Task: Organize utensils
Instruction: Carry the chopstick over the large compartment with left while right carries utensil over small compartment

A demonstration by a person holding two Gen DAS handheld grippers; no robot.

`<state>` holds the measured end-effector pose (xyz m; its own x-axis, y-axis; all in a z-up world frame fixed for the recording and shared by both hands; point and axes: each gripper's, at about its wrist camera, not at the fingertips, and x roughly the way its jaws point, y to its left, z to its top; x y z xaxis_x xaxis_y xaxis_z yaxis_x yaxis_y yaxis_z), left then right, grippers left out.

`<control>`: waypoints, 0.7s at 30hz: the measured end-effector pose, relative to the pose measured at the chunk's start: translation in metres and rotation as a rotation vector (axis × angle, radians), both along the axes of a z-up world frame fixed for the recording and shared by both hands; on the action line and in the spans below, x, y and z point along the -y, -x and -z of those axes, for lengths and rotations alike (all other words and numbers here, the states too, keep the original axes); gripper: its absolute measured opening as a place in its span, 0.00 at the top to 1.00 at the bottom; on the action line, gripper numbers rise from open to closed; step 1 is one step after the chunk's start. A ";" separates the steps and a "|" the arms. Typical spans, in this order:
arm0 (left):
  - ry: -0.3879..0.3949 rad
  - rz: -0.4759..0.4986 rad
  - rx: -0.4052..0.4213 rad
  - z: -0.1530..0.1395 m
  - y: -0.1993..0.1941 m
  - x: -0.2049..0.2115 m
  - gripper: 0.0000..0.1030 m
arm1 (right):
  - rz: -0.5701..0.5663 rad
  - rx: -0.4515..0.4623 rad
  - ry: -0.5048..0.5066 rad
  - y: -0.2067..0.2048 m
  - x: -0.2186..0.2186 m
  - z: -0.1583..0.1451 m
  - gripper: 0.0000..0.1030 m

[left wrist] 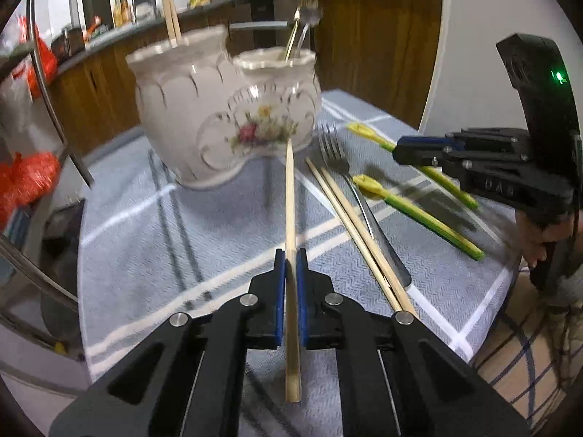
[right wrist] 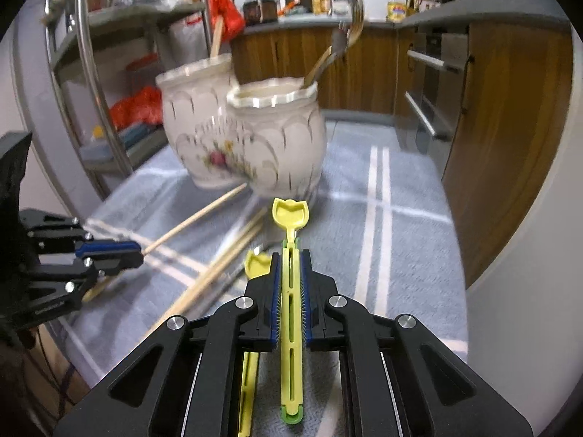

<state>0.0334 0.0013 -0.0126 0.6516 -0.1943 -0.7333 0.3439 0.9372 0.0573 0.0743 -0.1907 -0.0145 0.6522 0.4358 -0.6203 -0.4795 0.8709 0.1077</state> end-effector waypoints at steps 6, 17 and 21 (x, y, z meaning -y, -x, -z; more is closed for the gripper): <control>0.038 0.038 0.150 -0.023 0.029 -0.013 0.94 | -0.003 0.105 -0.064 0.011 0.002 -0.018 0.90; 0.172 0.002 0.434 -0.065 0.042 -0.036 0.94 | 0.046 0.253 -0.199 0.015 0.005 -0.051 0.90; 0.210 -0.027 0.478 -0.078 0.027 -0.044 0.94 | 0.051 0.264 -0.246 -0.002 -0.002 -0.067 0.90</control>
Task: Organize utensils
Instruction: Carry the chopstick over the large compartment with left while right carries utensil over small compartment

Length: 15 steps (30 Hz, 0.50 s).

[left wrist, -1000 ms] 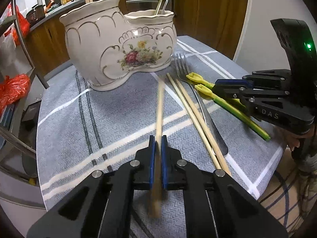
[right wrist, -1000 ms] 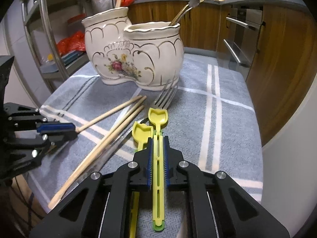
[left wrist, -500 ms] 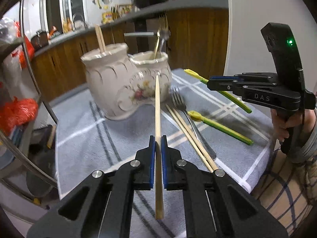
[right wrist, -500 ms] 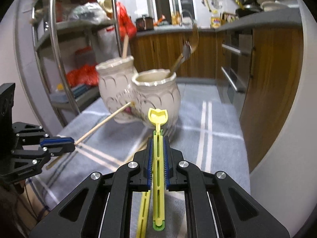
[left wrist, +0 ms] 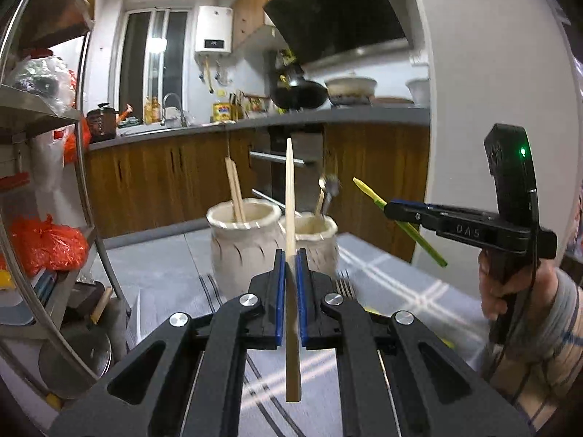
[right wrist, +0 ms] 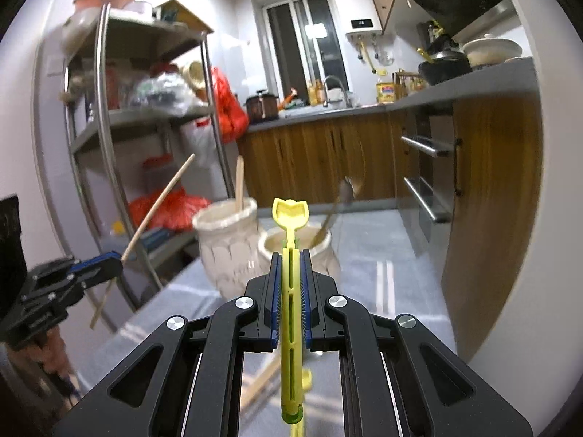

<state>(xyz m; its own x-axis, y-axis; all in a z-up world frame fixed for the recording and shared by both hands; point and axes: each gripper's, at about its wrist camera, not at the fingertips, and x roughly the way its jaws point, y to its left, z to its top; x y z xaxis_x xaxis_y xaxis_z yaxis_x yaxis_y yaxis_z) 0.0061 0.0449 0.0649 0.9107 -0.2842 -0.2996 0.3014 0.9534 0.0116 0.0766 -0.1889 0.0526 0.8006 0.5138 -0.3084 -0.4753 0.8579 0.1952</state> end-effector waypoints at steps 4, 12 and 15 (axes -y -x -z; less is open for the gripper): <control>0.058 -0.009 0.021 -0.012 -0.021 -0.010 0.94 | 0.009 0.046 -0.015 -0.014 -0.012 -0.013 0.90; 0.206 0.002 0.046 -0.036 -0.079 -0.033 0.94 | -0.011 0.053 -0.109 -0.059 -0.027 -0.023 0.90; 0.270 -0.002 0.056 -0.041 -0.104 -0.040 0.94 | -0.018 0.033 -0.153 -0.075 -0.030 -0.022 0.90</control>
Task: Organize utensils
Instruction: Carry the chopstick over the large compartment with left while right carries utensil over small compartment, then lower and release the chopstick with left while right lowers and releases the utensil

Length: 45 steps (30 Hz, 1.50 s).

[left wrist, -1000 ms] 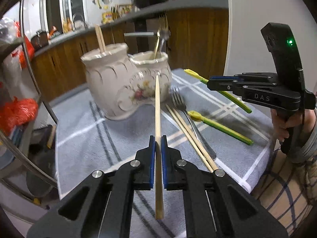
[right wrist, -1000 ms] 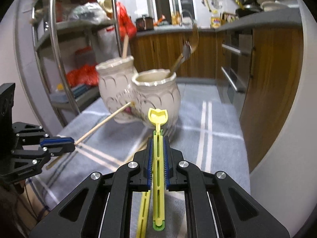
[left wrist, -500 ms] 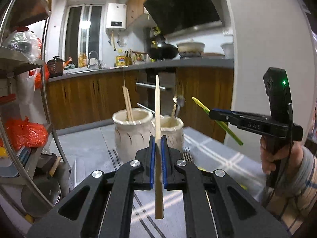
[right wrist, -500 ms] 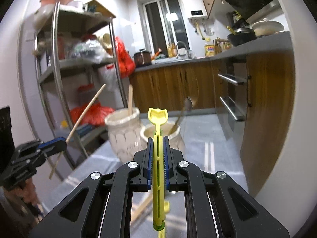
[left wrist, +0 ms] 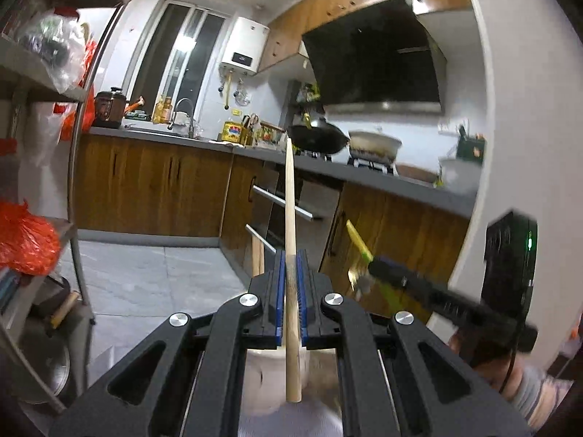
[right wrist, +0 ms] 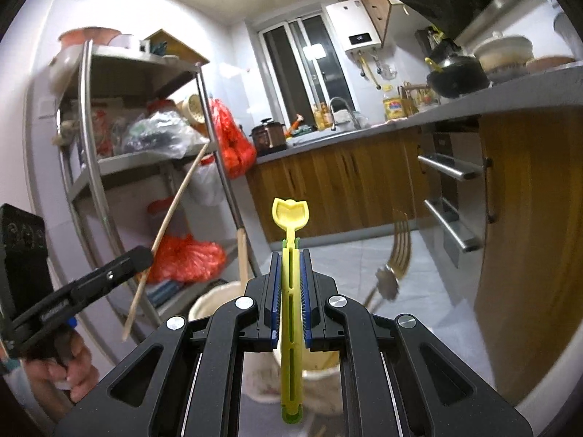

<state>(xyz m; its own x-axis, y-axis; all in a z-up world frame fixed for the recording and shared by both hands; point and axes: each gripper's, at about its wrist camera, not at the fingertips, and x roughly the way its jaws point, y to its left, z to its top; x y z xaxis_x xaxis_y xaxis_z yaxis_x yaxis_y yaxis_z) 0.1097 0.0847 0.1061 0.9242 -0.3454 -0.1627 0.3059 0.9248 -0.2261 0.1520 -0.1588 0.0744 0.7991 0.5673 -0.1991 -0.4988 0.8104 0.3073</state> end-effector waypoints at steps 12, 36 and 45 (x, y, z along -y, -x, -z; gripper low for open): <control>-0.006 -0.053 0.011 0.017 -0.052 0.019 0.94 | 0.021 -0.033 0.001 -0.045 -0.029 0.015 0.90; -0.154 -0.081 -0.012 0.051 -0.020 0.022 0.94 | 0.103 -0.047 0.302 -0.022 -0.046 0.032 0.90; -0.135 -0.087 -0.004 0.059 -0.013 0.015 0.94 | 0.101 -0.056 0.258 -0.005 -0.031 0.038 0.90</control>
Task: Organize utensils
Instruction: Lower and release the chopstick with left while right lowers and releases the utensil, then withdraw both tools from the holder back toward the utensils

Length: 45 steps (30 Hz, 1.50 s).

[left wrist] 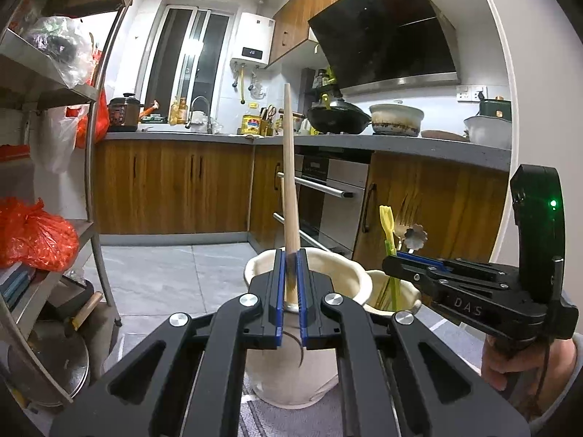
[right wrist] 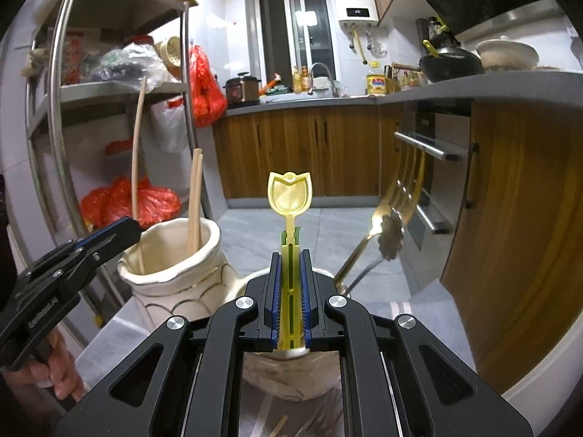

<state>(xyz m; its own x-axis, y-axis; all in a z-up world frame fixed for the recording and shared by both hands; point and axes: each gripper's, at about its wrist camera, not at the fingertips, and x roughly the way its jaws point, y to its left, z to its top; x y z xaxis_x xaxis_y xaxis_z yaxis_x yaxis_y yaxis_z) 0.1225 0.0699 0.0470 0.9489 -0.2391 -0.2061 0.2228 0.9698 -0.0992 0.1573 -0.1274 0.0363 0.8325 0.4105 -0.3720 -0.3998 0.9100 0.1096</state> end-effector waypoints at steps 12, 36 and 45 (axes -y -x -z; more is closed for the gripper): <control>-0.045 0.006 0.032 0.004 0.005 0.010 0.92 | -0.033 -0.010 -0.021 -0.003 0.001 0.013 0.90; -0.028 -0.047 0.054 0.002 0.011 0.002 0.33 | -0.008 0.060 -0.053 0.014 0.015 -0.009 0.31; -0.042 -0.091 -0.009 -0.011 0.020 0.002 0.06 | 0.017 0.099 -0.004 0.036 0.030 -0.030 0.05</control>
